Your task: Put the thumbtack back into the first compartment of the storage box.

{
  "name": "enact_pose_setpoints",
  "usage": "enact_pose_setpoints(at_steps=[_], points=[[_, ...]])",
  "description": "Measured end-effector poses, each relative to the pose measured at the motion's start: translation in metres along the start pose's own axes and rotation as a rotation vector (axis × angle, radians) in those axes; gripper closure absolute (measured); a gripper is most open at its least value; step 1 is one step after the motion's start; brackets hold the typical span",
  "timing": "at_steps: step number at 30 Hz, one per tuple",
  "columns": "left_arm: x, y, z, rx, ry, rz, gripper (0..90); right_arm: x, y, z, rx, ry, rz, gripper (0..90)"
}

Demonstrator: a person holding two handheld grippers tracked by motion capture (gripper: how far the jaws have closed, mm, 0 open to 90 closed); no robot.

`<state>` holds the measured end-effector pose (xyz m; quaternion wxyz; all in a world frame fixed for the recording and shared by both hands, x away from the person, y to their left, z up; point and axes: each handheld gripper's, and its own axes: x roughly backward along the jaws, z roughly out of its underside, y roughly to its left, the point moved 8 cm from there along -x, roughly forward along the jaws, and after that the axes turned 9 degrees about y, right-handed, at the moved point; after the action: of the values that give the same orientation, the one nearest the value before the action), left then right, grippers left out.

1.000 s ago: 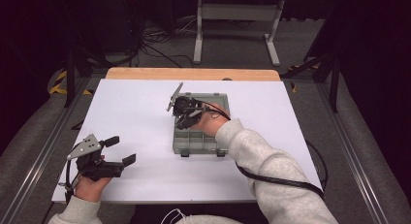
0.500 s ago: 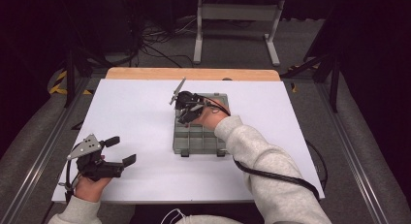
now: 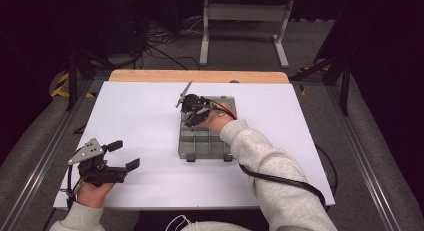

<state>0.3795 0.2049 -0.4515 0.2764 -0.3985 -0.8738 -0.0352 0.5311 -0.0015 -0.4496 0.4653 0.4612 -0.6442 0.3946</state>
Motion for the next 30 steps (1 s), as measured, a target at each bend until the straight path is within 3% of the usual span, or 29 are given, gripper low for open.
enact_pose_setpoints(at_steps=[17,30], points=[[0.0,-0.003,0.0,-0.008,0.013,0.023,4.8,-0.018,0.001,0.004,-0.016,0.034,-0.016,79.7],[0.001,-0.001,0.0,-0.006,0.01,0.015,4.2,-0.026,0.004,0.005,-0.008,0.043,-0.027,83.6]])
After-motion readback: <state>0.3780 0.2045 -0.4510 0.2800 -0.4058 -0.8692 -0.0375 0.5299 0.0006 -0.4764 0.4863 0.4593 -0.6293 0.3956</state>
